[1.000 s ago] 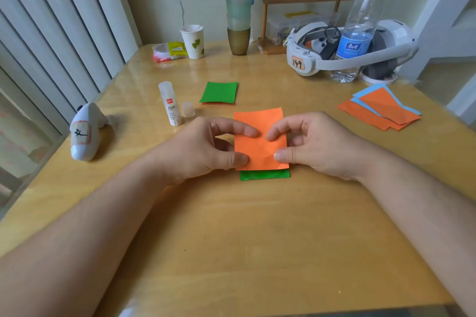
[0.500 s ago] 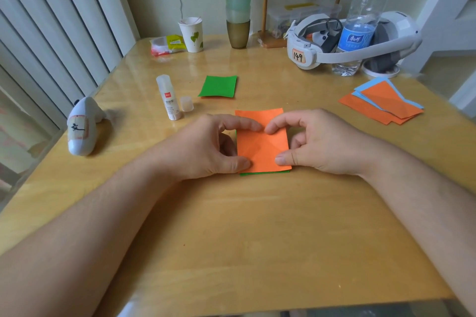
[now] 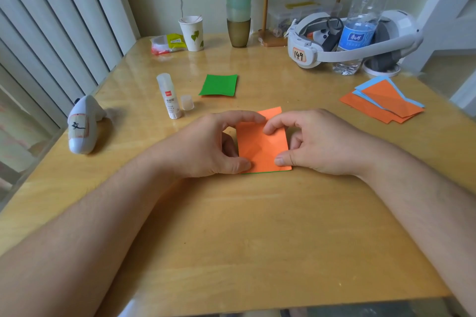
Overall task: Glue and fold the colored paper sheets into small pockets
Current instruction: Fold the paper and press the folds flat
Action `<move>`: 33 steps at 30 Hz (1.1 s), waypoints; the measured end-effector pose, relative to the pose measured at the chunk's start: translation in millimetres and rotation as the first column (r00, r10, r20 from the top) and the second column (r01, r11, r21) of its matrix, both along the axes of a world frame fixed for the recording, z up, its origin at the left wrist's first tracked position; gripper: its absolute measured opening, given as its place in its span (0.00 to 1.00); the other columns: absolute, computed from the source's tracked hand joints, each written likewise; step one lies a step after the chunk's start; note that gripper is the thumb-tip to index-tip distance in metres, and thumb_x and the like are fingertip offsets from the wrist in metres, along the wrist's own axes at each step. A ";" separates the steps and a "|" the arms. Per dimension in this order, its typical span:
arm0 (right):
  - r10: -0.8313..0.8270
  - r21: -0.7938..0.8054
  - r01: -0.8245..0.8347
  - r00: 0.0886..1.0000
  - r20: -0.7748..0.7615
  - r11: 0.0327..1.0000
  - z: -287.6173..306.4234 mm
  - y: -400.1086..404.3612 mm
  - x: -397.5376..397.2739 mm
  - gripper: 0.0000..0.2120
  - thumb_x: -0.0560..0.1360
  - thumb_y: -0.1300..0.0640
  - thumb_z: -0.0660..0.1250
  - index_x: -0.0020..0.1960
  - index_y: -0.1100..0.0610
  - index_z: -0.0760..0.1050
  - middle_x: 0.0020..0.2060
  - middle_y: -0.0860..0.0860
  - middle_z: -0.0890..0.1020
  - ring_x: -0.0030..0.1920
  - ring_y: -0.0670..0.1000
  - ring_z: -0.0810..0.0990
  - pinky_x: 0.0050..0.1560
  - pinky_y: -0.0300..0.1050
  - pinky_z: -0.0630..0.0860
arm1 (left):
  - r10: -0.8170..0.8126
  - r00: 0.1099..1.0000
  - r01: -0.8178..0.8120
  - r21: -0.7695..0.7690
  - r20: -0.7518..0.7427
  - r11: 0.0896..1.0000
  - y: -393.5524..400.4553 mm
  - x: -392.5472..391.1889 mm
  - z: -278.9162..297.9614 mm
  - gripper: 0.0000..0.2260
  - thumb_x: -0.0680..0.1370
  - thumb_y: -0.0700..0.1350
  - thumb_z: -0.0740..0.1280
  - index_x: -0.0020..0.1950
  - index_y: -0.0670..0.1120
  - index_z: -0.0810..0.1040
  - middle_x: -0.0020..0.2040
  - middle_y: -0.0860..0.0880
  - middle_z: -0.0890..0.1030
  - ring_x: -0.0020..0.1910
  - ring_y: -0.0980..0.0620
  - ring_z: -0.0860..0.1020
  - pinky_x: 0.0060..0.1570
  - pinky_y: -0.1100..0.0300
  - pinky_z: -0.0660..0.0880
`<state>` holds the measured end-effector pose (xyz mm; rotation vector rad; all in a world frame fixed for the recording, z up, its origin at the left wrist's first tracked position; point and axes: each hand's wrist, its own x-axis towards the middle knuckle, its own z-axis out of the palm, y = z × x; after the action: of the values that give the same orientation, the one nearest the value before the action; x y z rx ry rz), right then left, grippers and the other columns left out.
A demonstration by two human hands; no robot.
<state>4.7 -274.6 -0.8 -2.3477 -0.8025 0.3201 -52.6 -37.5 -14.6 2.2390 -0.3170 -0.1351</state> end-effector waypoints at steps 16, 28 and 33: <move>0.011 -0.010 -0.010 0.999 0.032 1.000 -2.3 0.3 1.9 0.21 0.69 0.55 0.83 0.56 0.39 0.80 0.32 0.48 0.84 0.31 0.40 0.79 0.39 0.40 0.73 | -0.003 1.000 0.002 0.054 0.006 0.999 -2.5 -1.0 2.4 0.35 0.72 0.40 0.80 0.73 0.63 0.72 0.32 0.60 0.79 0.34 0.56 0.80 0.39 0.67 0.74; 0.051 -0.031 -0.049 0.997 0.065 0.998 -3.9 0.8 2.9 0.21 0.69 0.56 0.83 0.56 0.40 0.80 0.36 0.33 0.81 0.34 0.40 0.80 0.38 0.33 0.73 | -0.011 1.000 0.010 0.052 0.011 0.999 -2.9 -1.9 2.5 0.35 0.72 0.41 0.80 0.73 0.65 0.72 0.45 0.55 0.82 0.36 0.55 0.81 0.40 0.64 0.77; 0.103 -0.053 -0.098 0.990 0.099 0.994 -3.2 2.8 3.9 0.20 0.70 0.55 0.82 0.58 0.42 0.80 0.38 0.20 0.74 0.35 0.39 0.79 0.39 0.30 0.72 | -0.016 1.000 0.015 0.048 0.010 0.999 -2.3 -1.7 1.3 0.35 0.72 0.39 0.80 0.73 0.63 0.72 0.37 0.68 0.78 0.34 0.60 0.76 0.40 0.68 0.73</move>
<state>8.7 -271.8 -4.1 -2.3888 -0.9741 0.2674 -54.3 -39.8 -13.2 2.2857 -0.3399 -0.1412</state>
